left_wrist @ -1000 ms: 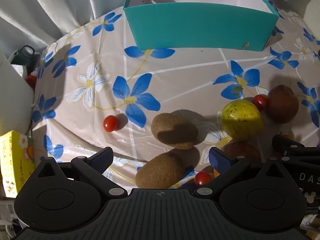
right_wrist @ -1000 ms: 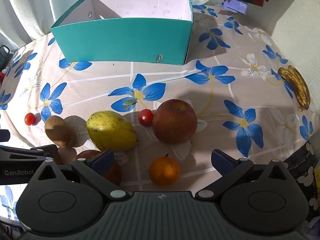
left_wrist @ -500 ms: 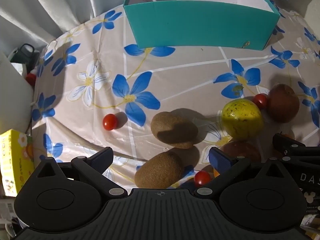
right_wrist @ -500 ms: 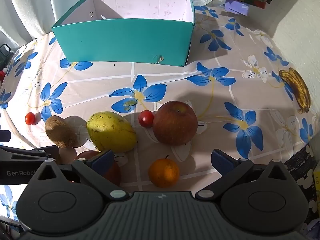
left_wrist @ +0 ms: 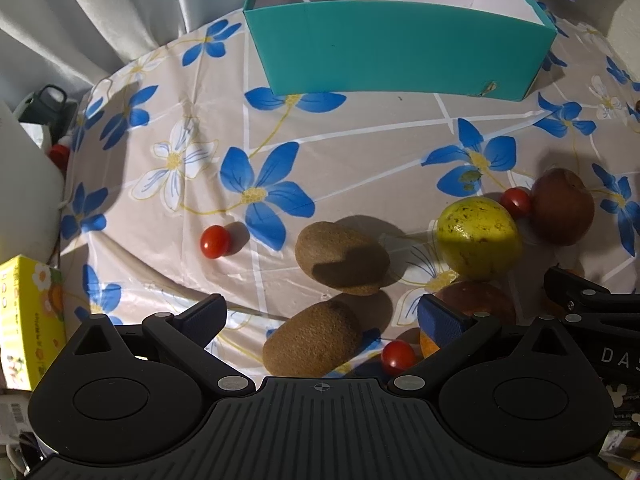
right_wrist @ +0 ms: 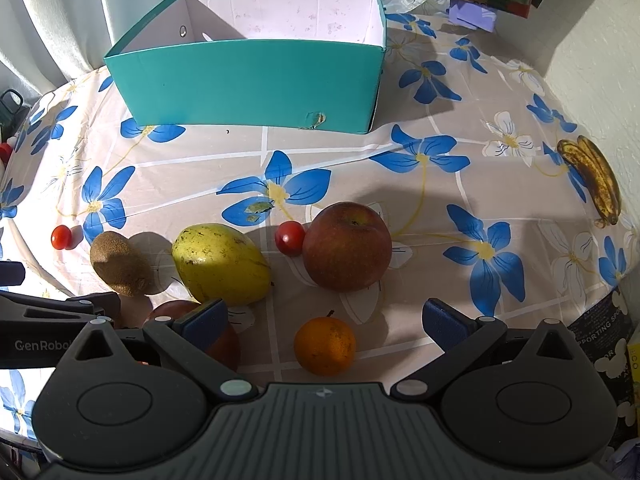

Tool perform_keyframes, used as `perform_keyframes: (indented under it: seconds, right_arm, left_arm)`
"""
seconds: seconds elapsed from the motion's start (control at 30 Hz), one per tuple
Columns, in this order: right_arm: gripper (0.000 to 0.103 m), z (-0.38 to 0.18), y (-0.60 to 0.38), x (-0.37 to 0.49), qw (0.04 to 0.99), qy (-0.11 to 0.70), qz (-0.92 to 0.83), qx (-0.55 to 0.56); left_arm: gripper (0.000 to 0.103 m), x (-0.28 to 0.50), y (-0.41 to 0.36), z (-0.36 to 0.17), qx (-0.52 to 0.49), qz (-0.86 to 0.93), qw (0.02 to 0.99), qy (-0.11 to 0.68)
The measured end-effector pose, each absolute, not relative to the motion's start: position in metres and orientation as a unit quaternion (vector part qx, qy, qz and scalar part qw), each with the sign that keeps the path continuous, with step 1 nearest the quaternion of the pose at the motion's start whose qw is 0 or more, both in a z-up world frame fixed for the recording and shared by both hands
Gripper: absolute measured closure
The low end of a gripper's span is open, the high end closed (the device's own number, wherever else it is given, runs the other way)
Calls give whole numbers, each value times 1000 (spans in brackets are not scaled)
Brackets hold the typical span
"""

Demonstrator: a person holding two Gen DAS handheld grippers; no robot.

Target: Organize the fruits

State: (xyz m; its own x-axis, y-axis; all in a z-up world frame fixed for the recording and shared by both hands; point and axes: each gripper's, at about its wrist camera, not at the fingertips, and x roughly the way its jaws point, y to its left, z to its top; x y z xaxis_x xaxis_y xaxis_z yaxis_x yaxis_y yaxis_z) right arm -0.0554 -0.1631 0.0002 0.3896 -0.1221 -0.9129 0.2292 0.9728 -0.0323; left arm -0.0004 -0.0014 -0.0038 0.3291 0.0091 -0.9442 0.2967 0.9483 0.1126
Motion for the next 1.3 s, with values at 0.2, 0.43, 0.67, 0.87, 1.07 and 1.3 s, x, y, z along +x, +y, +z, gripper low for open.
perform_keyframes:
  seconds: [0.2,0.43,0.67,0.87,1.07,1.3]
  right_arm:
    - [0,0,-165,-56,832,543,-103,51]
    - [0,0,-166,-57,833,542,-101,52]
    - [0,1,-169,-58,834,539,-102,53]
    - [0,1,-170,-58,834,540,-102,54]
    - [0,1,-171,-59,835,538,-98,54]
    - [0,1,-171,-58,836,538,-96,53]
  left_arm:
    - [0,-1,-3,-3,132,-88,804,574]
    - [0,-2,-3,-3,131,-87,803,575]
    - [0,0,-2,-4,126,-85,802,578]
    - [0,0,-2,-5,125,-83,801,579]
    - [0,-1,-2,-5,125,-82,801,580]
    - [0,-1,-1,-6,123,-81,800,582]
